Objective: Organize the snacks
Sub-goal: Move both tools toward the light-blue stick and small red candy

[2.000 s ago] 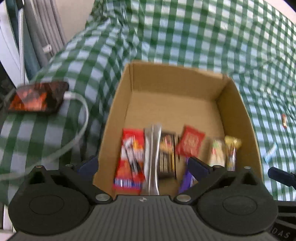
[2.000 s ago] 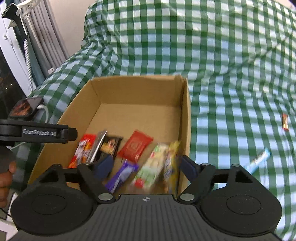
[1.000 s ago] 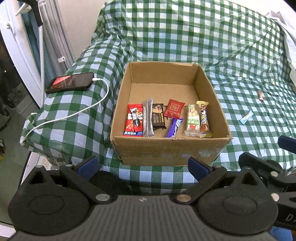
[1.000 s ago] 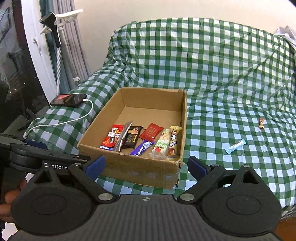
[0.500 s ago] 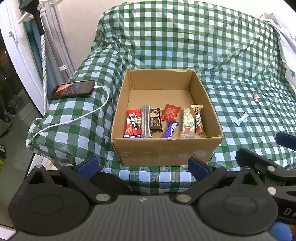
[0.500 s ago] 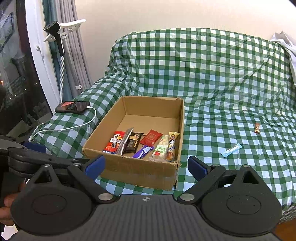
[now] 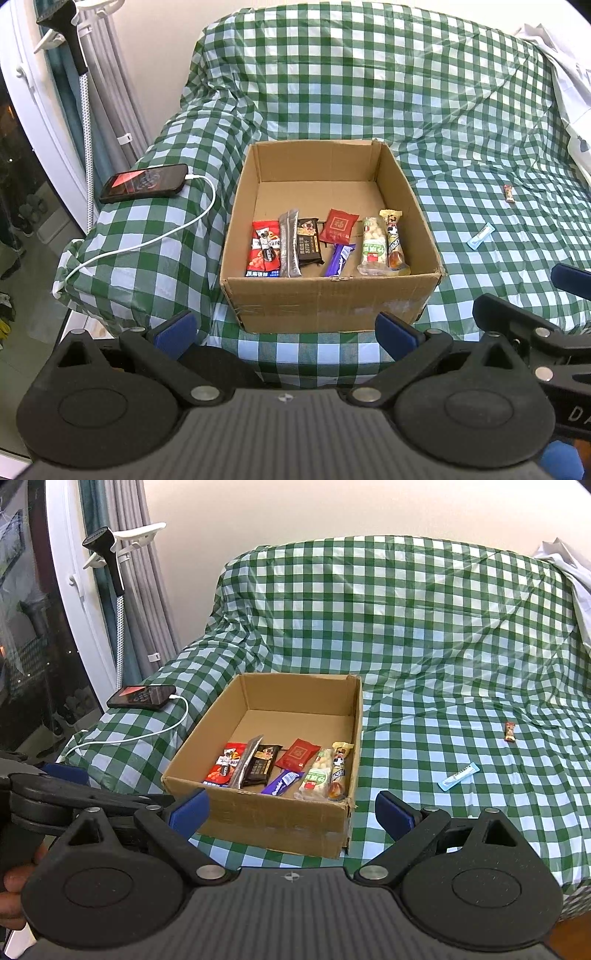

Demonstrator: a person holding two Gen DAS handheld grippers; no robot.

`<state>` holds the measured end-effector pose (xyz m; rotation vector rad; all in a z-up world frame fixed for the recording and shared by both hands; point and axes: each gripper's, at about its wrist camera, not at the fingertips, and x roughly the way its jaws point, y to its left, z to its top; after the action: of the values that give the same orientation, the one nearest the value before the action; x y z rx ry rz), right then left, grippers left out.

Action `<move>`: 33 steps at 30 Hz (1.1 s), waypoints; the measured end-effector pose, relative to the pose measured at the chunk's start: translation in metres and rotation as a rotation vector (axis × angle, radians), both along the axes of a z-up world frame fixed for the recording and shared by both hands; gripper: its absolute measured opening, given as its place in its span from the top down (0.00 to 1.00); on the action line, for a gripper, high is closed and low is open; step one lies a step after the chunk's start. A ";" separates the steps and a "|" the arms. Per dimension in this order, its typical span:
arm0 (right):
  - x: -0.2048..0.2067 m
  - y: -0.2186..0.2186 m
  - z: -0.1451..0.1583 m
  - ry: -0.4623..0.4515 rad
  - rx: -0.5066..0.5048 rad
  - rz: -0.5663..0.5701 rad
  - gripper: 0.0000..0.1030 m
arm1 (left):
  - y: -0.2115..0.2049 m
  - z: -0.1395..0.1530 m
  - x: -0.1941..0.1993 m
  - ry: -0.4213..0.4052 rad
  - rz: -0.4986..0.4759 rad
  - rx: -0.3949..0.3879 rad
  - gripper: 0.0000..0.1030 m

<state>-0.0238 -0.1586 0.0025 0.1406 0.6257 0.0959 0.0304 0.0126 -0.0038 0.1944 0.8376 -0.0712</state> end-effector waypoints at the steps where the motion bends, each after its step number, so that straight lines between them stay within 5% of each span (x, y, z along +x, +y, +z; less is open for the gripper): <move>1: 0.000 0.000 0.000 0.000 -0.001 0.000 0.07 | 0.000 0.000 0.001 0.001 0.000 0.002 0.00; 21: 0.015 -0.009 -0.013 0.043 0.029 -0.018 0.07 | -0.007 -0.011 0.021 0.038 -0.009 0.032 0.00; 33: 0.026 -0.046 -0.029 0.067 0.079 -0.088 0.07 | -0.046 -0.018 0.048 0.072 -0.062 0.069 0.00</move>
<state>0.0017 -0.2051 -0.0268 0.2477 0.6825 0.0312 0.0782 -0.0331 -0.0222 0.2843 0.9064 -0.1075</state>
